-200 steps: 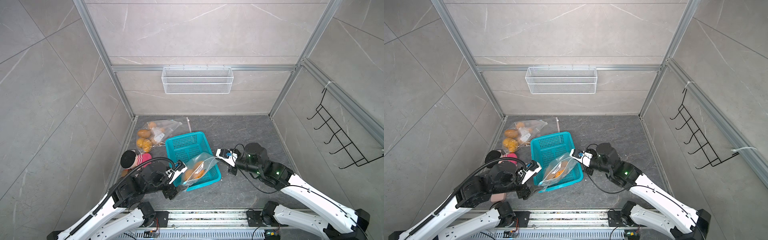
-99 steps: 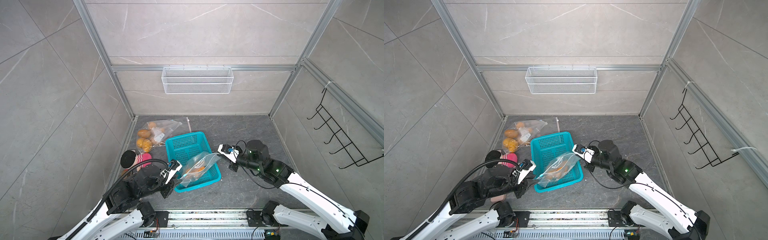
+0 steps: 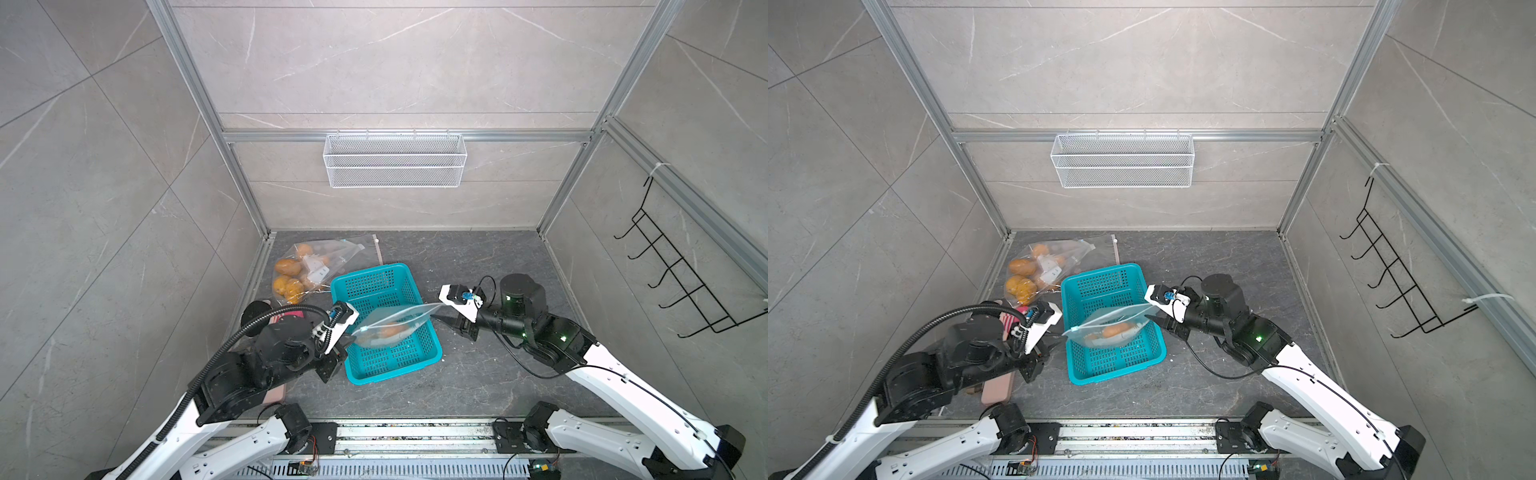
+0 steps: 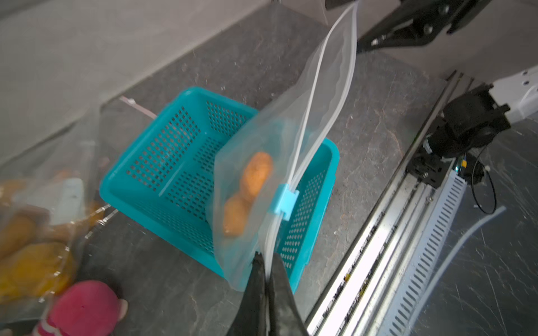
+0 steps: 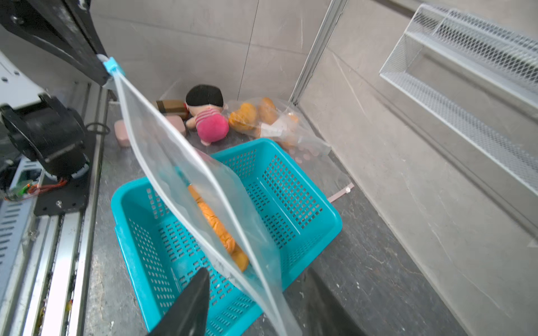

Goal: Put the potatoes into a zipper bag and zip it
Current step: Adjust the zipper food storage bag in the basket, then zip the zipper on the zipper food storage bag.

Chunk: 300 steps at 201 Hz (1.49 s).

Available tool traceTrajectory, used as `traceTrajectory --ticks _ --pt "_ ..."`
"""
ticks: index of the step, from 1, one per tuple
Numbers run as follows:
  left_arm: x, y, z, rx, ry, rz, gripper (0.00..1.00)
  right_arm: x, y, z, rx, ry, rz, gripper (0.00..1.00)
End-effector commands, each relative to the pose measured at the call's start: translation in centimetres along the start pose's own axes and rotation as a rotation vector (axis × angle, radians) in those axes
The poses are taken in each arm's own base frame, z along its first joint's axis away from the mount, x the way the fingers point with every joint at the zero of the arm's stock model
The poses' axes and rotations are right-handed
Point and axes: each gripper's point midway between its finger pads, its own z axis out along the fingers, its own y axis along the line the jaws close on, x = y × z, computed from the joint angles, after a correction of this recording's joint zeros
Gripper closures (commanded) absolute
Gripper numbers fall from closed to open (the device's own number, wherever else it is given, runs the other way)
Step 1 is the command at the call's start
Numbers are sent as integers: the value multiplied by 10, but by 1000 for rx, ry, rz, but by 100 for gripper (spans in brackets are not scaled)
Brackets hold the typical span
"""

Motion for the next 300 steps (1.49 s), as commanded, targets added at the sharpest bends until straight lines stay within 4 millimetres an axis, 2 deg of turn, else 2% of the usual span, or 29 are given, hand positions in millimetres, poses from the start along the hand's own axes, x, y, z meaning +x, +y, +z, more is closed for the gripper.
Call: traceTrajectory --ticks 1,15,36,49,68,95,119,157,186,227,300 --pt "-28 9 -13 -46 3 113 100 -50 -3 -21 -15 -125 -53 27" --pt "-34 7 -12 -28 65 142 100 -73 -4 -32 -26 -183 -77 24" --pt "-31 -4 -1 42 133 162 100 -102 10 -47 -123 -254 -107 25" --pt "-28 -11 7 85 144 168 100 -110 22 -49 -214 -280 -104 26" --pt "-25 -19 20 124 144 167 100 -115 31 -40 -320 -294 -33 29" --pt "-22 -25 34 157 166 141 100 -103 39 -13 -382 -261 66 31" --pt "-23 -27 42 164 184 100 100 -91 56 8 -396 -234 69 32" --pt "-25 -35 44 207 186 91 100 -71 80 31 -421 -181 30 42" --pt "-29 -30 40 180 180 70 100 -62 85 40 -407 -163 -32 49" --pt "-32 -40 35 237 170 62 100 -46 86 57 -352 -147 -129 55" --pt "-31 -45 36 268 189 65 100 -38 84 64 -303 -131 -226 58"
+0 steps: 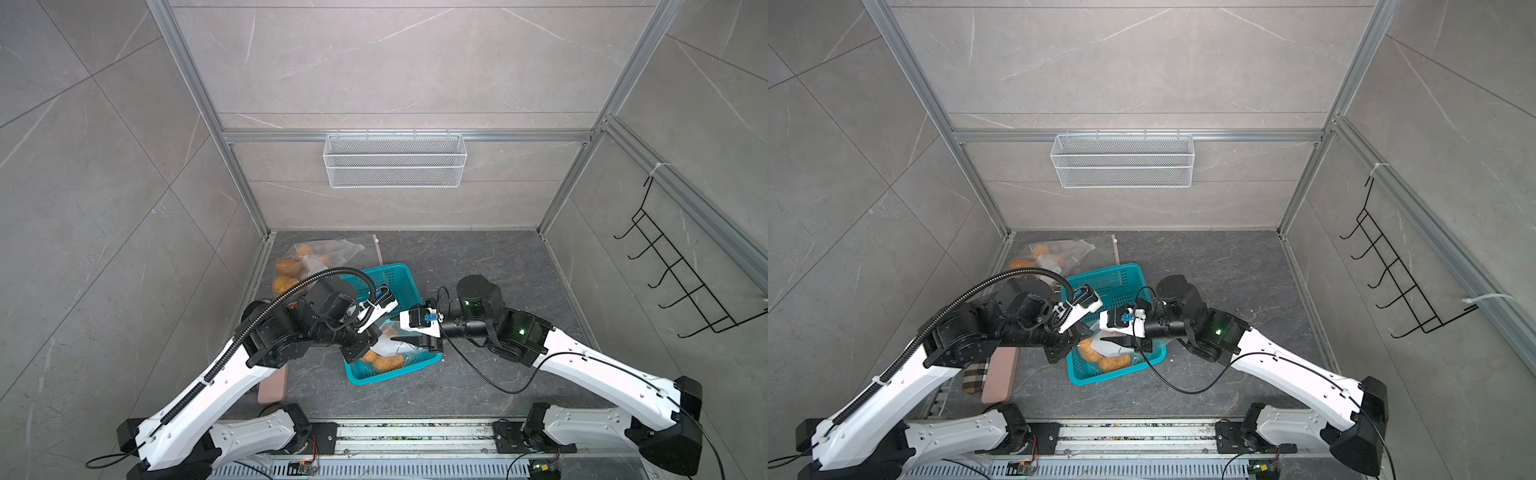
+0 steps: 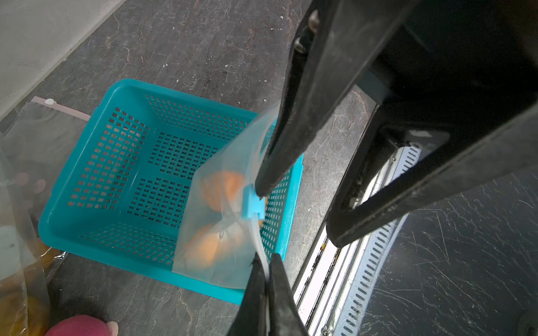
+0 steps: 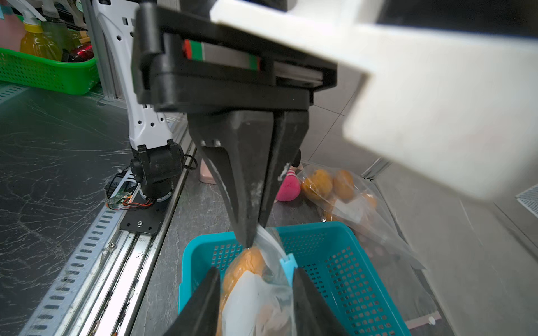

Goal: Put the potatoes into a zipper bag and zip it
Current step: Zip the zipper on the zipper food storage bag.

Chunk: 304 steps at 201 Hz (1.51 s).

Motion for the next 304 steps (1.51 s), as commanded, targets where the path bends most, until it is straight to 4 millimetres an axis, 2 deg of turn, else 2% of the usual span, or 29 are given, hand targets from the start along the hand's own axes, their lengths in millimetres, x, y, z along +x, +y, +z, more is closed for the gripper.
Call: traceTrajectory --ticks 1,72,154,202,263,304 --pt "-16 -8 -10 42 -61 2 100 8 -2 5 24 29 -53 58" --pt "-13 -12 -9 64 -56 14 100 -1 4 -2 1 8 -173 59" --pt "-9 -14 -11 73 -45 14 100 -9 0 -15 18 32 -261 56" --pt "-9 -15 -12 78 -50 15 100 -6 1 -9 -1 33 -250 56" --pt "-10 -15 -13 76 -52 17 100 -10 -13 2 39 27 -281 59" --pt "-8 -15 -11 77 -48 18 100 -4 -6 4 5 32 -280 65"
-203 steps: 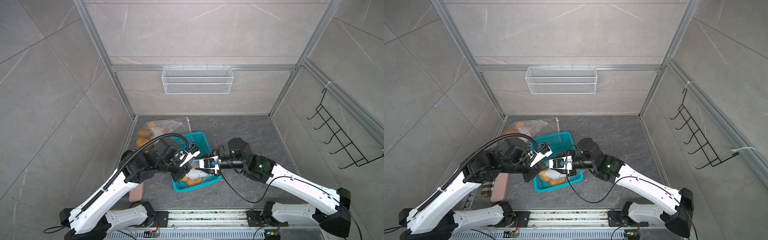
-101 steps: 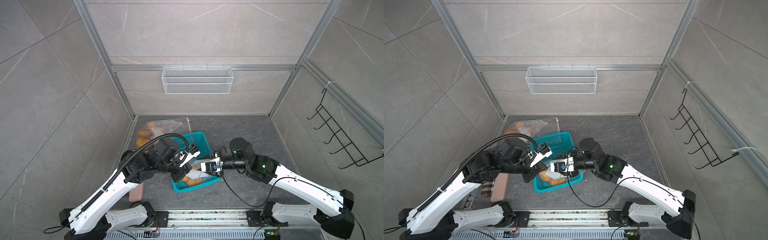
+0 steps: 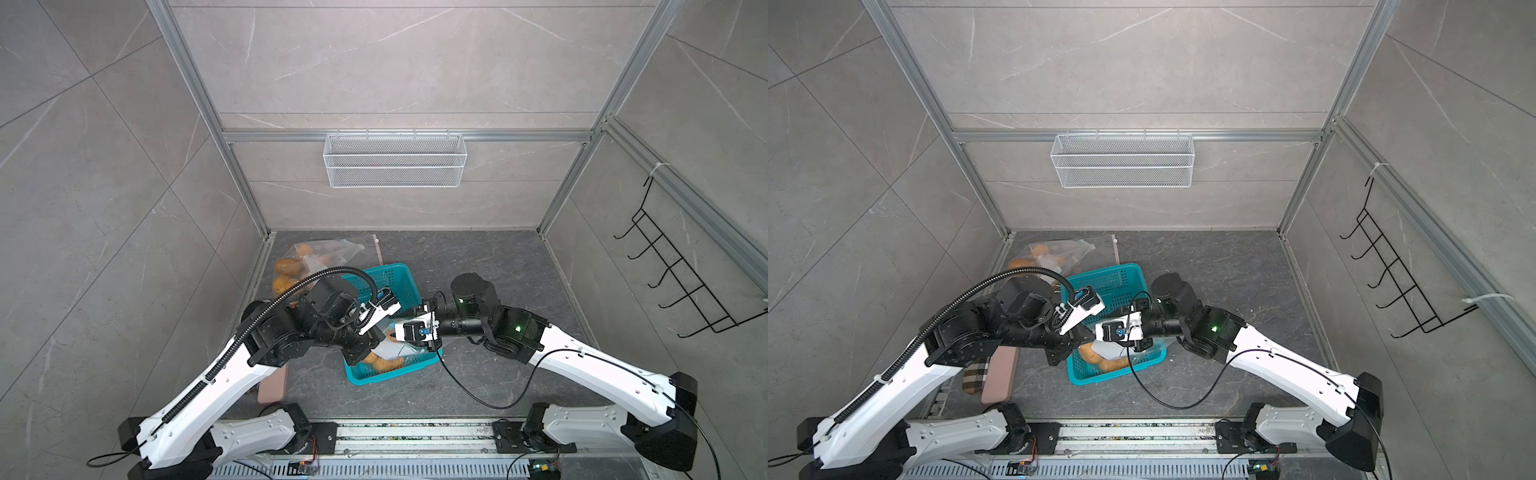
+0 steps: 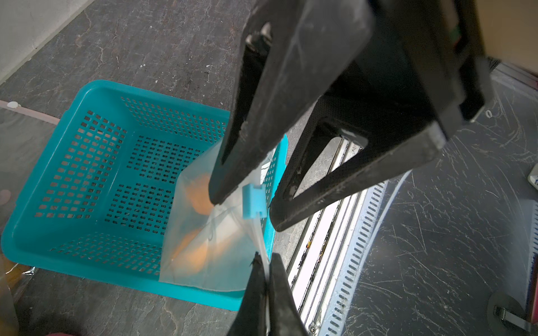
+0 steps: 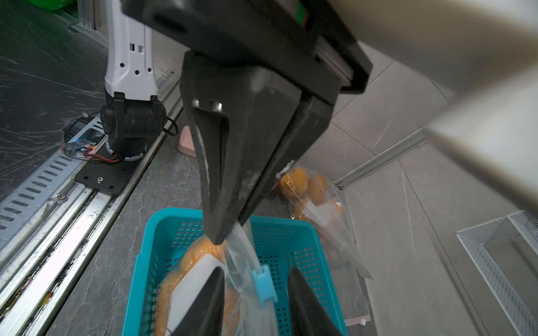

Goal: Put the potatoes into a zipper bag and zip it
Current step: Zip the zipper on the zipper food storage bag.

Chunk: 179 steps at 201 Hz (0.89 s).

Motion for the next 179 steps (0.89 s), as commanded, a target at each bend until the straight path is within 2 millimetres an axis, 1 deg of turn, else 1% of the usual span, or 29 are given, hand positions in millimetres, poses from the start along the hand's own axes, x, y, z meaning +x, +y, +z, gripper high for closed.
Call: traceTrajectory --ticks 1,59,128,179 --pt "-8 -4 -11 12 -49 20 100 -13 -4 -2 4 -35 -25 65" --pt "-6 -4 -7 14 -36 19 100 -20 -3 -8 8 -68 -29 75" --pt "-2 -2 -3 11 -20 15 100 -26 -2 -12 2 -90 -27 76" --pt "-2 -3 -3 12 -20 17 100 -26 0 -13 -5 -89 -24 83"
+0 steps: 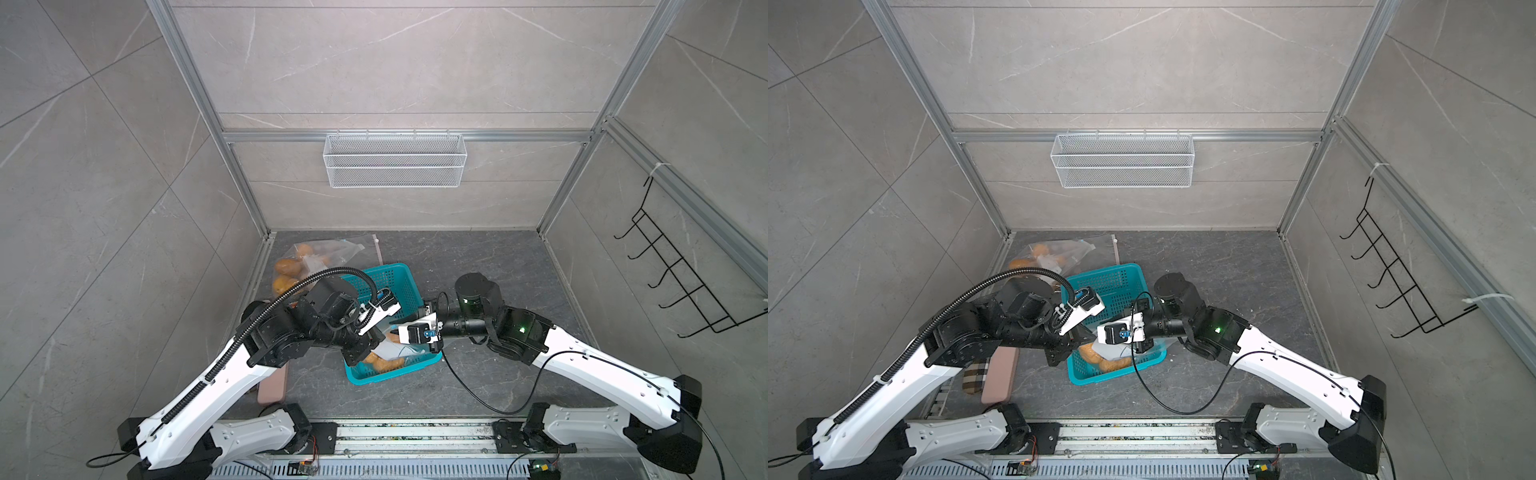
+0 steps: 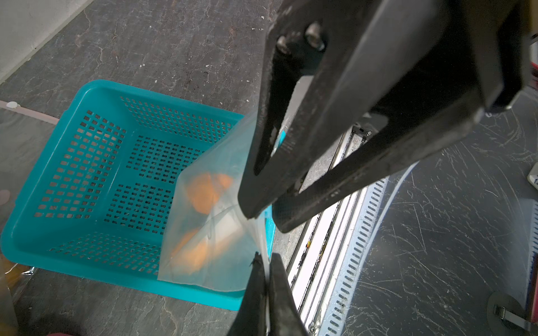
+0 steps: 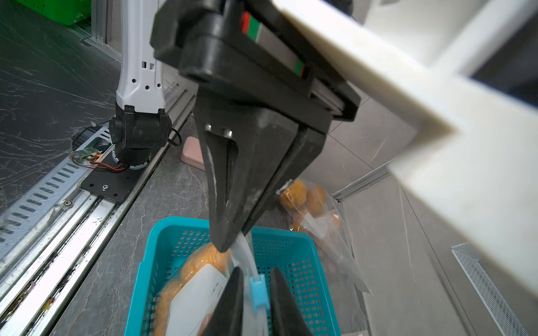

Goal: Put the potatoes into a zipper bag and zip it
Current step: Zip the zipper on the zipper food storage bag.

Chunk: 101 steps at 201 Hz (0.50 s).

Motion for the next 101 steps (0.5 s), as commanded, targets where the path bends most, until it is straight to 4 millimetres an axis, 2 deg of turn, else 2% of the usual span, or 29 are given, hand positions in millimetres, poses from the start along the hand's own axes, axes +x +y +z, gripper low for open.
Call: traceTrajectory --ticks 1,32,45,50,101 --pt "-2 -3 -3 11 -21 17 100 -13 -1 -5 -1 -39 -7 84" --pt "-2 -3 -4 16 -24 17 100 -7 0 -2 -8 -15 -2 83" --pt "-2 -4 -4 16 -24 18 100 -6 -1 -1 -5 -7 -1 72" --pt "-2 -4 -4 16 -25 19 100 -5 -1 0 -5 -4 0 71" --pt "0 -4 -2 18 -18 17 100 -3 0 2 -14 4 1 74"
